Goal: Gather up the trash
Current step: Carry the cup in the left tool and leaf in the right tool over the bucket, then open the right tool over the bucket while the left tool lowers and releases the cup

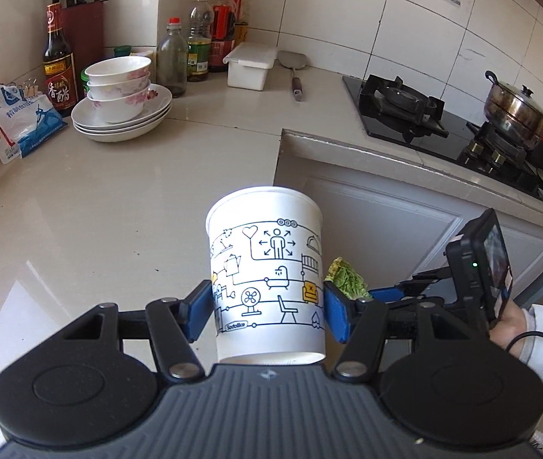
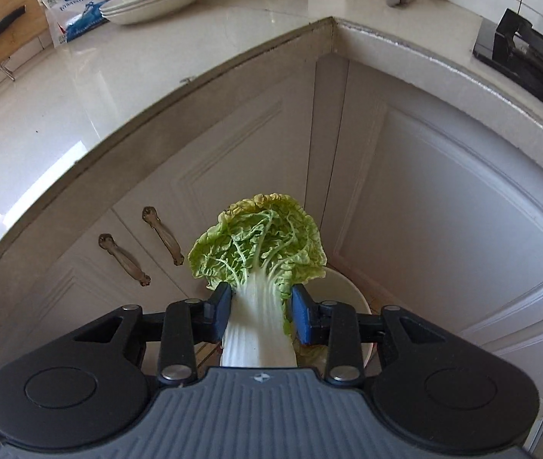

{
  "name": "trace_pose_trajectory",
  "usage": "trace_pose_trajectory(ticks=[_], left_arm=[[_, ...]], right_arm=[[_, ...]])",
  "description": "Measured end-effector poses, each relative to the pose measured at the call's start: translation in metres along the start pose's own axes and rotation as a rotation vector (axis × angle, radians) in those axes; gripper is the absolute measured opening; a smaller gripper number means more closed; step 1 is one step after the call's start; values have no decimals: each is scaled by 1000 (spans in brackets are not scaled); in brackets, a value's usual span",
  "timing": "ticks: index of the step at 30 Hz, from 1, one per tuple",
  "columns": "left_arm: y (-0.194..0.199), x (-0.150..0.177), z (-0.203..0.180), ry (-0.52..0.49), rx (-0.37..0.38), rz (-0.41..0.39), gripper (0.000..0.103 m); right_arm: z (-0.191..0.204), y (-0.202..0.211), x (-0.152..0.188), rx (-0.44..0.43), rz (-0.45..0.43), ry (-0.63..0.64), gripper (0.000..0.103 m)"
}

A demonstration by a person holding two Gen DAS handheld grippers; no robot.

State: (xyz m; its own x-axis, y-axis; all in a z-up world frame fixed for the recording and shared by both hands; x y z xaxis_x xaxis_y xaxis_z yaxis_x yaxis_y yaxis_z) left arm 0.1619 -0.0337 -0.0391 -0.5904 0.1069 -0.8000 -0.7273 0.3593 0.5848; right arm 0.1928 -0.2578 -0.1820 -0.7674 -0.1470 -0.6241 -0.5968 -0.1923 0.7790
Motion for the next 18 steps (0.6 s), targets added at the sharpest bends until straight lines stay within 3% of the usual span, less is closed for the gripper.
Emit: trace_pose_trajectory(ticks=[1,2,3,7,9,12,18], left_arm=[[-1,0,-1,0,-7,2,60],[-1,0,-2,2,-12,5,60],[-1,1,-2,4,-15,8,60],[-8,3,-7,-6,-26,23,60],[-13,4,-11,-10,-19,34,60],[-24,5,-21,-27,3,48,60],[-55,10,-53,-66,77,86,60]], right_arm=[[-1,-4,0,9,5,2,48],[-2,-7,0,13,2,-3,59],[-2,-8,0,11,-5,-10,65],[-3,-4,-2,-2,-20,-17,69],[-1,3,-4,-2,-32,-15,76],[-3,16,-9,2,-61,-14,89],[-11,49,-9,12,-97,-11,98]])
Point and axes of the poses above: each gripper's, at about its wrist camera, not at the fingertips, and y roughly against the way its jaws point, z to its left, x to its underside, the point moved 3 cm from there along -y, roughly the way its jaws point, and after that the axes turned 10 degrees about -z, right-handed, at the moved point
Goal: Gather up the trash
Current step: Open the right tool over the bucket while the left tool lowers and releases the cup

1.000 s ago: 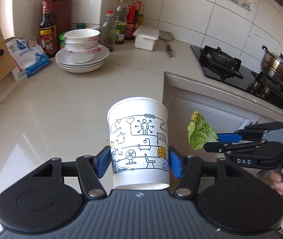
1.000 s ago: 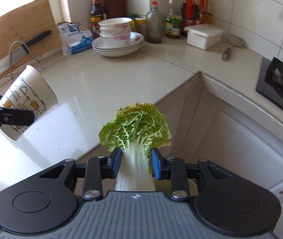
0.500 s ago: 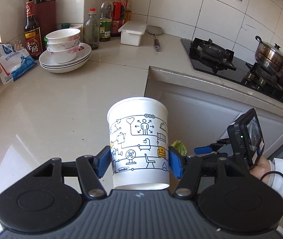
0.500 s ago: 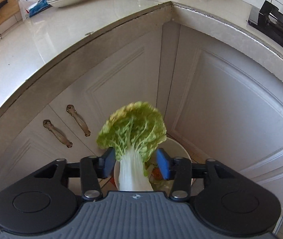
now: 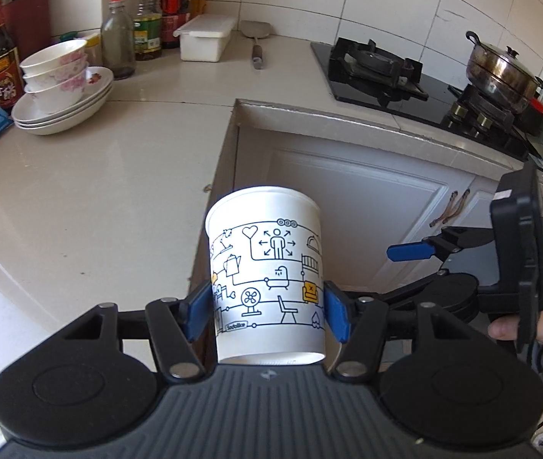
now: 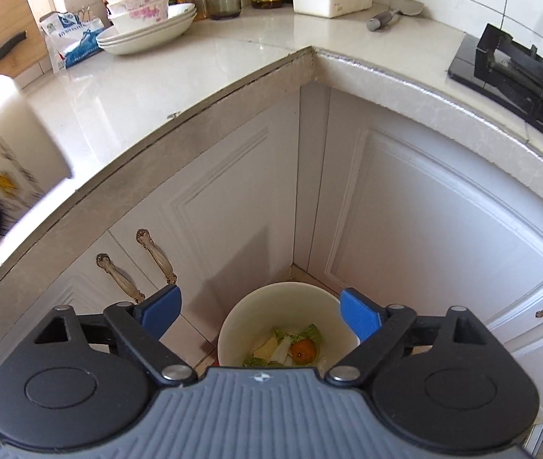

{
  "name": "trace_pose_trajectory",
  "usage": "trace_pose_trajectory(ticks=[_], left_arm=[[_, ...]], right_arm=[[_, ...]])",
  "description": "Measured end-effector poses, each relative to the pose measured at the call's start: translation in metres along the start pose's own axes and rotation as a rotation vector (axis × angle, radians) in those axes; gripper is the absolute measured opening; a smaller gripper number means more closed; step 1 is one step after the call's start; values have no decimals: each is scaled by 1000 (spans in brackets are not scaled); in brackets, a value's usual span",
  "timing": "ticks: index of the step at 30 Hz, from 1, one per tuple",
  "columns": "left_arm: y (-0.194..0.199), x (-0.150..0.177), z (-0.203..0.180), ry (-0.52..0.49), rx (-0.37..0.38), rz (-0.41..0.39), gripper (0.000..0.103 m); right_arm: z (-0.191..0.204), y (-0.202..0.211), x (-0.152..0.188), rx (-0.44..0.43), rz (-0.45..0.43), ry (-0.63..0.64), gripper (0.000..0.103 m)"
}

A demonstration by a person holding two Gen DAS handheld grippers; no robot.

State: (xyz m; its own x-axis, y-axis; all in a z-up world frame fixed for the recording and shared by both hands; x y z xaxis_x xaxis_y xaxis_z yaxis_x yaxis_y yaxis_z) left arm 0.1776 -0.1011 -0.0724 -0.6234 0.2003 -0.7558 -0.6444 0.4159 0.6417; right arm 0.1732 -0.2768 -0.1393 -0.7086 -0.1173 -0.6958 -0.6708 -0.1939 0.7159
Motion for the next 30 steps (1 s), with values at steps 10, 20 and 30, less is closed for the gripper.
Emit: trace_pose_trajectory(ticks=[10,20,30], left_arm=[[-86,19,-47,-32,94,107,60],[-179,53,-52,29,63,210,60],[-214,71,-47,7,1,246,89]], right_arm=[[-28,42,22,67,-13,27,103],[-52,52,43,137,21,15,103],[-70,57,49,166,26,-39,103]])
Point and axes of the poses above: each gripper's, at about its wrist camera, not at the fingertips, and y roughly against the way its jaws point, z to its left, x to its underside, the point moved 3 cm from there along -y, roughly the way its jaws point, and after that the axes turned 10 degrees about -z, right-handed, at the moved point
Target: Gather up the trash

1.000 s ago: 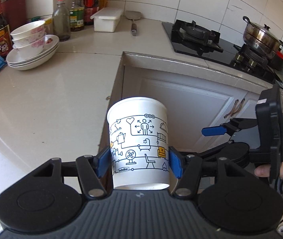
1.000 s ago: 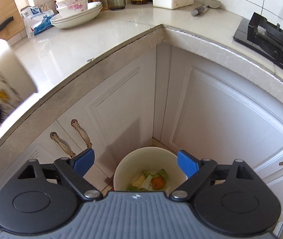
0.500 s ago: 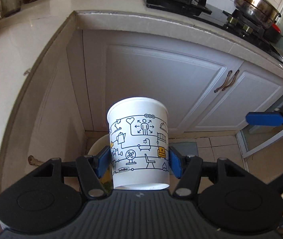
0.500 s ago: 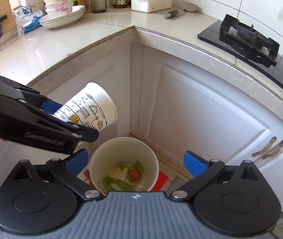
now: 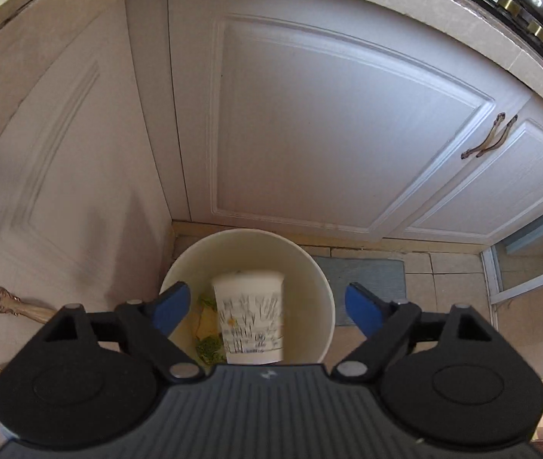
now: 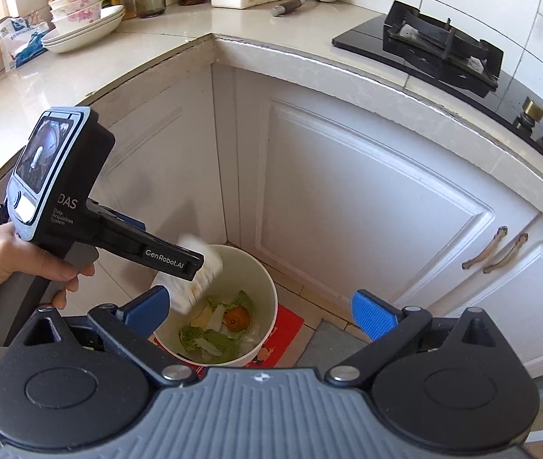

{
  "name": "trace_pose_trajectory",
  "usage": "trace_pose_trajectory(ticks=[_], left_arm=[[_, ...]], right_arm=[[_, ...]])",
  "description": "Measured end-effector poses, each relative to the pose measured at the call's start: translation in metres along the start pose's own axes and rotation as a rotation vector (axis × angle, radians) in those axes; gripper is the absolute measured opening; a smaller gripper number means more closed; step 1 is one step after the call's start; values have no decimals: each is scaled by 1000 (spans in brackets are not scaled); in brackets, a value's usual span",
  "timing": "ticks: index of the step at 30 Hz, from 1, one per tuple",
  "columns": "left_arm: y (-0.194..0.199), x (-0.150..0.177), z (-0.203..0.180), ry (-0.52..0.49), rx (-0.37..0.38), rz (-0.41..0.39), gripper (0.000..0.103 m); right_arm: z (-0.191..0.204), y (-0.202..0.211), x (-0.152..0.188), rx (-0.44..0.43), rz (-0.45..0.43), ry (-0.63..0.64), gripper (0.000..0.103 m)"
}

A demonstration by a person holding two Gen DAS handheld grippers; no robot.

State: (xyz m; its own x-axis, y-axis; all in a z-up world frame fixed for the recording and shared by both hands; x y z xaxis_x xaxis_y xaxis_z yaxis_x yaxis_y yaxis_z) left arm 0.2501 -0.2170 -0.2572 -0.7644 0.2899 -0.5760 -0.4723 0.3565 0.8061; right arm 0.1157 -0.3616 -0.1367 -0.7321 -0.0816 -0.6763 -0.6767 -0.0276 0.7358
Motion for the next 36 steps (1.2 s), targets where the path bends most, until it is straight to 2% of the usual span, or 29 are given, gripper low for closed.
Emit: trace_pose_trajectory(ticks=[4,10,13,15,24,30,36], left_arm=[[10,-4,0,-48,-39,-50,90],[50,-11,-11,-170,-80,-176,96],[71,-13,-10,-154,-64,-185,96],[87,-12,-9,-135,-83,-196,96],[159,-7,-9,-100,-222,-156,99],[198,5,-13,-92,-211,-111,101],[217,16,-10,-88,-209,-112,102]], right_arm=[[-2,-2,0,4,6,0,103],[-2,-2,-4,15,22,-9,103],[-1,-2,-6,32,47,-28,103],[0,0,-6,52,63,-50,103],[12,26,-16,160,100,-203,103],[33,49,-15,190,98,-250,103],[49,63,-10,220,106,-265,103]])
Point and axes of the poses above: each gripper's, at about its wrist camera, not at the fingertips, and y roughly against the way its jaws point, z to its left, x to its underside, the point moved 3 cm from there along -y, roughly the way its jaws point, and after that the axes turned 10 degrees about -z, right-handed, at the moved point
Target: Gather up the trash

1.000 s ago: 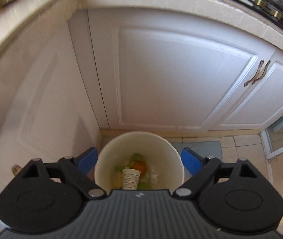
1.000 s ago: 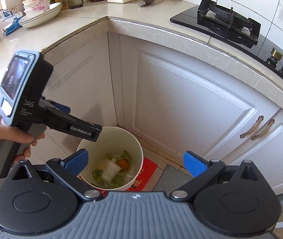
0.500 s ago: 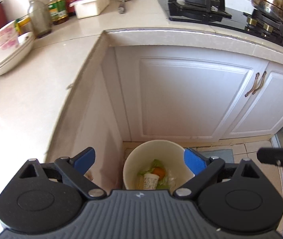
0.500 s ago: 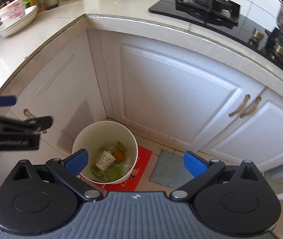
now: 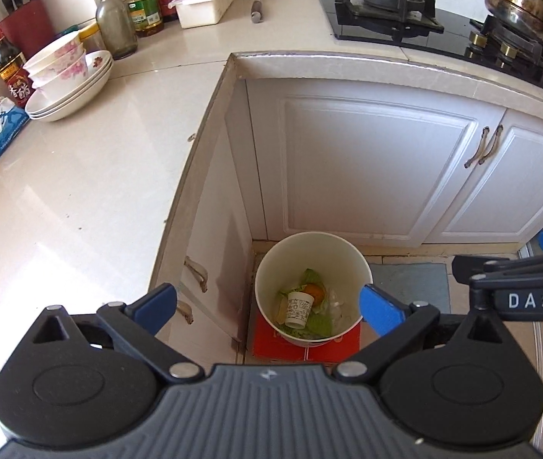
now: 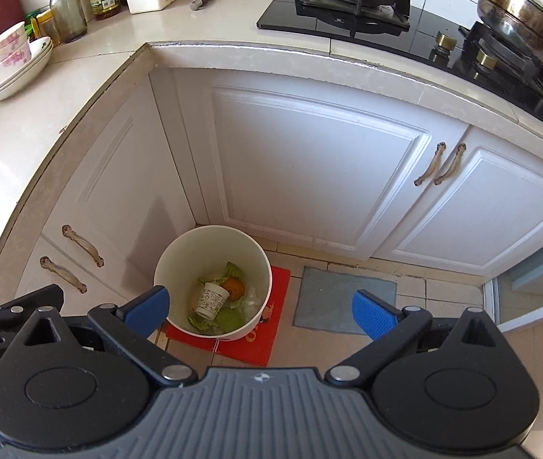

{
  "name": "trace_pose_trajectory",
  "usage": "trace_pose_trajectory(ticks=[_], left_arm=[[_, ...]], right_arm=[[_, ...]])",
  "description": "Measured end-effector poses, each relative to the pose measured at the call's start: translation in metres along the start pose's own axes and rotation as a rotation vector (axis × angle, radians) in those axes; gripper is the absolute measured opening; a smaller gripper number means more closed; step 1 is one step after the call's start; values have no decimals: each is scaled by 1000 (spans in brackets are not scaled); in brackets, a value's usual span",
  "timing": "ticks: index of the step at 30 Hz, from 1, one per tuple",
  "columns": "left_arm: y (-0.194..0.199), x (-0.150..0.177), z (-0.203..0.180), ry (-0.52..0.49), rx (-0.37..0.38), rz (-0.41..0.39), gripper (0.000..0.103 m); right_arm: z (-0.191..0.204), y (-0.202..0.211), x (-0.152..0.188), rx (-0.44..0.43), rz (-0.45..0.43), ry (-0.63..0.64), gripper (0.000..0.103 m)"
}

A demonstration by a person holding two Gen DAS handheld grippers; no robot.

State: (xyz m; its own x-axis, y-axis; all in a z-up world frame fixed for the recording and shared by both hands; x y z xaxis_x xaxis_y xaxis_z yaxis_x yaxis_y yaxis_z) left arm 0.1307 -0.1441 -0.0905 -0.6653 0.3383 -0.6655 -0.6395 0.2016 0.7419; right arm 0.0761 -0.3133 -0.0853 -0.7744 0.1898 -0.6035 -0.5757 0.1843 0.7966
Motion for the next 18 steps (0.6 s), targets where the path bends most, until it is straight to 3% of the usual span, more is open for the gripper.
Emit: trace_pose_trajectory(ticks=[18], left_arm=[[12,11,25,33,-1,8,102]], right_arm=[[20,15,9,25,-13,11,103]])
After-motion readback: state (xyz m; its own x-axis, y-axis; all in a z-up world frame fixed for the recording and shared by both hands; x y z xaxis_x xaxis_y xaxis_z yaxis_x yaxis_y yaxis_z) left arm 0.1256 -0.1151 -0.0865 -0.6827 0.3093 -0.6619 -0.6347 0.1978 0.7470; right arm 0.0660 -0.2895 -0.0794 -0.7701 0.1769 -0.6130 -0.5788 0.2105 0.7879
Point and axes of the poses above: each gripper's, at about its wrist camera, not at the fingertips, and y roughly against the way its jaws point, z to its left, x to its underside, the point moved 3 cm from there along -y, roughly the way its jaws point, and after that the axes turned 10 degrees about -z, right-handed, at the moved point
